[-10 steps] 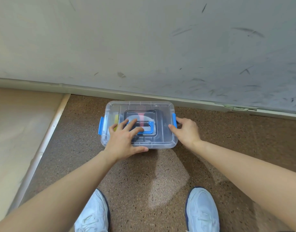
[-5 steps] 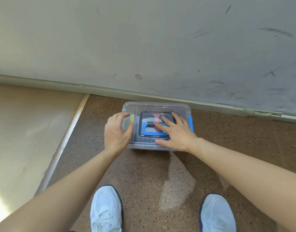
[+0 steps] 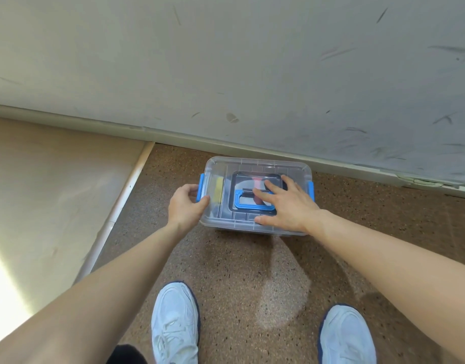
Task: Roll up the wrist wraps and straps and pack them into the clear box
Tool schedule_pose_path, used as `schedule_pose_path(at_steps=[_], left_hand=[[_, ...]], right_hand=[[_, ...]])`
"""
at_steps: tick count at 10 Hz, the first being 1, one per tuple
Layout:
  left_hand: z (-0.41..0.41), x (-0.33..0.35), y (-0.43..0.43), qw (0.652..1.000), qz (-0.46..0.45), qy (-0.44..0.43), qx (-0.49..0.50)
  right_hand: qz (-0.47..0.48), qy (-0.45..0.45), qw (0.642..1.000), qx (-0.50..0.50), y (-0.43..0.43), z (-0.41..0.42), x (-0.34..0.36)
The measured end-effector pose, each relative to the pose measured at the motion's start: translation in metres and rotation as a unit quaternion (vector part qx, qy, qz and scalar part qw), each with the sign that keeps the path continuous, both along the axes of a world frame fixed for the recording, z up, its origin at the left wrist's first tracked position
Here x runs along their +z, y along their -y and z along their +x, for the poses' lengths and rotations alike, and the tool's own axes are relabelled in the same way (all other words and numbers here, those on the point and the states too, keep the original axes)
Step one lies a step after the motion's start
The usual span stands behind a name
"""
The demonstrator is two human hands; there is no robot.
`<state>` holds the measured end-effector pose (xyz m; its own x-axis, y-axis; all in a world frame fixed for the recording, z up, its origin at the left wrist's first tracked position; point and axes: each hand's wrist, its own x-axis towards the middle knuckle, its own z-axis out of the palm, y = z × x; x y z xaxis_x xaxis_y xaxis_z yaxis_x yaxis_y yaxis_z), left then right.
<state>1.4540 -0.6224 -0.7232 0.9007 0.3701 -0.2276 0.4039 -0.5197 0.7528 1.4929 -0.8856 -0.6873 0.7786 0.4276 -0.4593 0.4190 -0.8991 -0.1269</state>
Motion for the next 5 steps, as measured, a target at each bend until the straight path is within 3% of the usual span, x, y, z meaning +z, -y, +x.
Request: schedule_pose_path(at_steps=[3,5], left_hand=[[0.005,0.004,0.008,0.986,0.155,0.003,-0.062],[0.022,0.038,-0.010,0.938,0.253,-0.134,-0.197]], right_hand=[[0.011,-0.010,1.000,0.003,0.002,0.000,0.002],[0.016,-0.063,0.998,0.009,0.022,0.026,0.036]])
